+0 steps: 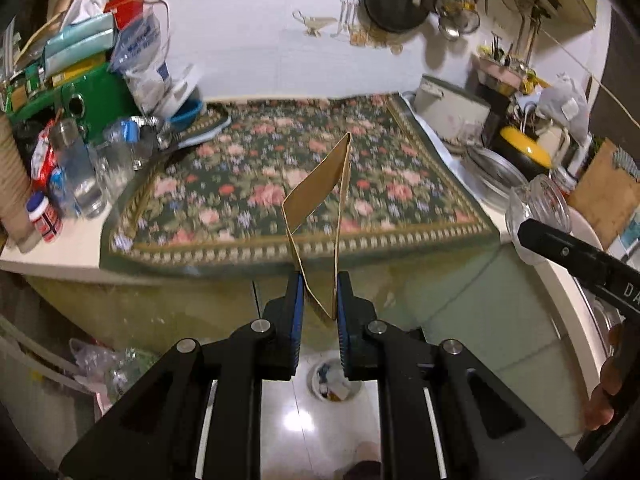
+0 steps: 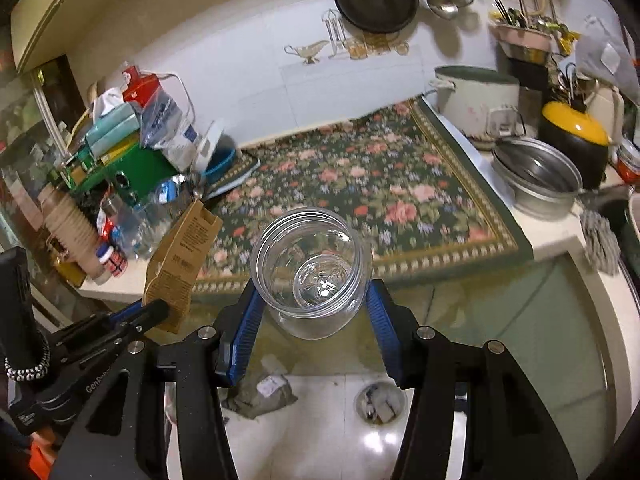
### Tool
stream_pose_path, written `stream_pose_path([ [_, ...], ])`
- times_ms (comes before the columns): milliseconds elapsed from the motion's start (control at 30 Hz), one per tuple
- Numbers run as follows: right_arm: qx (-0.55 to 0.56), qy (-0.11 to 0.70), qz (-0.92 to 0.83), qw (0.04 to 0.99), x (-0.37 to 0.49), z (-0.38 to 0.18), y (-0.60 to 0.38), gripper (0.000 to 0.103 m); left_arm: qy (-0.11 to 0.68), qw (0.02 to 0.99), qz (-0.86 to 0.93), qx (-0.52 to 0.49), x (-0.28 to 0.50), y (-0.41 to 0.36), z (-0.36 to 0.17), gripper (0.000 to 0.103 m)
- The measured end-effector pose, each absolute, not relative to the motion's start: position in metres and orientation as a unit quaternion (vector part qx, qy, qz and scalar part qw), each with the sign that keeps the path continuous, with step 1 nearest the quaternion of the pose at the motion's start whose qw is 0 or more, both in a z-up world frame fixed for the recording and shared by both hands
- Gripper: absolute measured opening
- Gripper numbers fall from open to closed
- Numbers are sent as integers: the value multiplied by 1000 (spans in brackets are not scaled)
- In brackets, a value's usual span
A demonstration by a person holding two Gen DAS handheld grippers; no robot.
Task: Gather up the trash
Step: 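Carry cardboard and glass jar down toward the white floor bin, then open left gripper over the bin while right gripper releases the jar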
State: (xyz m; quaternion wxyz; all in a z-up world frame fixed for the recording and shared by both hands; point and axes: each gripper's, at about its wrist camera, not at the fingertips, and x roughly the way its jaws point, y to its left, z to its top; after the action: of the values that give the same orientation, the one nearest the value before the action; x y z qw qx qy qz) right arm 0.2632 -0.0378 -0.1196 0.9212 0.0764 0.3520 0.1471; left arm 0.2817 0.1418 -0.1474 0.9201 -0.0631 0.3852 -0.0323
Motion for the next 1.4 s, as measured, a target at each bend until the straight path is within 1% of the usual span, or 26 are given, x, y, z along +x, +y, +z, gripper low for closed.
stream_pose_path([
  [233, 72, 384, 153, 908, 253, -162, -51, 49, 426, 902, -32, -65, 271, 115, -199, 14],
  [433, 61, 419, 162, 891, 259, -217, -69, 49, 461, 885, -22, -68, 274, 86, -259, 14],
  [567, 55, 446, 169, 877, 266, -262, -82, 49, 486, 871, -15, -73, 276, 67, -312, 14],
  [867, 45, 497, 171, 850, 289, -379, -104, 49, 572, 816, -27, -81, 286, 43, -471, 15],
  [1000, 43, 514, 176, 838, 300, -433, -104, 49, 594, 799, -42, -77, 297, 32, -537, 15],
  [1167, 55, 532, 178, 826, 310, -487, -101, 49, 617, 783, -42, -66, 313, 24, -603, 15],
  [1300, 69, 543, 182, 817, 322, -513, -97, 49, 618, 782, -49, -66, 329, 23, -624, 15],
  [1400, 71, 544, 193, 814, 330, -522, -93, 50, 610, 787, -55, -72, 339, 22, -628, 21],
])
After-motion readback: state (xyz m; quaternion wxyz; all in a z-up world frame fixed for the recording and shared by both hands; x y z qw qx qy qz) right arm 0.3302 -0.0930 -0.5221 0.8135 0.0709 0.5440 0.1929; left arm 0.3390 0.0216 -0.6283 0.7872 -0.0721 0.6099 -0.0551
